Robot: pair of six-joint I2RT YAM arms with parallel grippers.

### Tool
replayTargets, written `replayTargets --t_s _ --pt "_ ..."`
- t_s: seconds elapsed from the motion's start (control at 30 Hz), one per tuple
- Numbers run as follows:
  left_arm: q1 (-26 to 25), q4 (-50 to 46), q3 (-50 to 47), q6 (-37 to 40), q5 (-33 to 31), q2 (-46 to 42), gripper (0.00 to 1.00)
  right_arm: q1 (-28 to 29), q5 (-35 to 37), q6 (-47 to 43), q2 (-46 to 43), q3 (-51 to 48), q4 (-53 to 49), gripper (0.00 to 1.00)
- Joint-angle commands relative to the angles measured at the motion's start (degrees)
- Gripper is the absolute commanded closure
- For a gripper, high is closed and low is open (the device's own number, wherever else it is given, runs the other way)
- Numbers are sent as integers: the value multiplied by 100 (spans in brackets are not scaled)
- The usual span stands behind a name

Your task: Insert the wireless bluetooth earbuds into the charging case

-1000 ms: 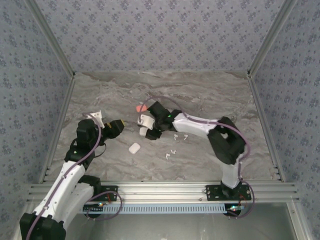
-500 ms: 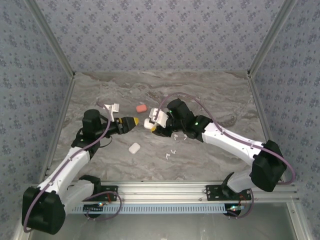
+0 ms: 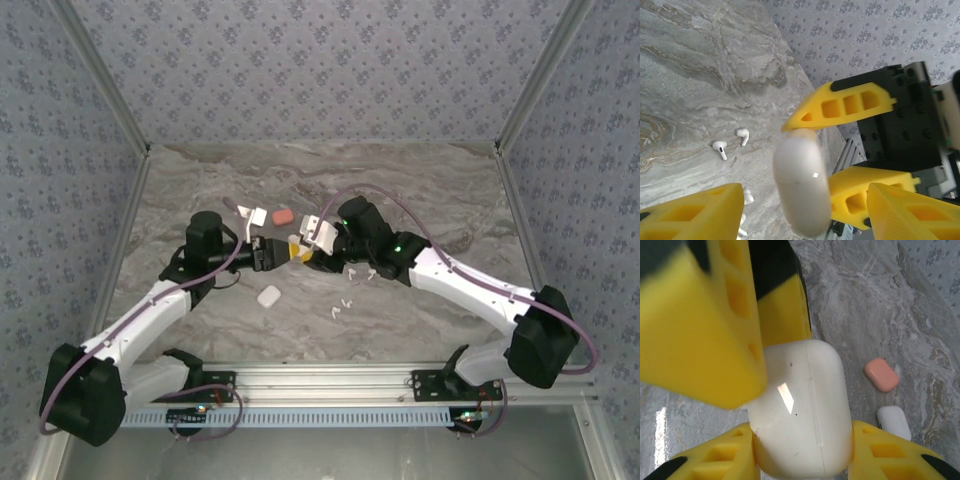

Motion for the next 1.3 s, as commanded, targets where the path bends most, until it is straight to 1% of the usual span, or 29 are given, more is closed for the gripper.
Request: replayTargets --t_s 0.0,0.17,0.3,0.37,0.47,0.57,0.67,0.73,0.77,0.8,0.83,0.9,1.07,1.27 --pt "-114 125 280 122 188 140 37 45 -139 36 -185 -45 151 69" --pt "-220 316 295 122 234 231 50 49 -106 26 -172 -20 68 68" --pt "-234 391 290 127 214 223 65 44 -103 2 -180 29 -99 67" --pt "-240 411 290 131 198 214 71 48 -115 25 -186 49 -194 62" --pt "-242 420 271 161 97 186 74 15 -96 169 -270 73 -343 56" --pt "-242 392 247 256 -78 139 79 -110 -204 428 -512 15 -470 46" --pt "-273 437 193 421 -370 67 86 -419 -676 879 -858 -178 -424 36" --pt "-356 370 191 718 -636 0 93 -786 -1316 1400 -1040 -305 -254 32" --pt "-425 363 178 945 -766 -37 95 -1028 -1799 1821 -1104 -390 -41 32" --pt "-509 428 148 1171 -864 -77 96 -1243 -2229 2231 -1144 -498 258 31" --pt "-581 513 111 1337 -922 -108 97 -1396 -2492 2530 -1165 -587 497 30" --pt "-745 710 47 1644 -999 -163 99 -1479 -2751 2925 -1167 -719 878 28" --pt "-998 867 27 2004 -1079 -166 100 -1364 -2614 3044 -989 -749 959 28" --pt "-1111 836 48 2084 -1033 -129 100 -1354 -2351 2975 -795 -674 807 34"
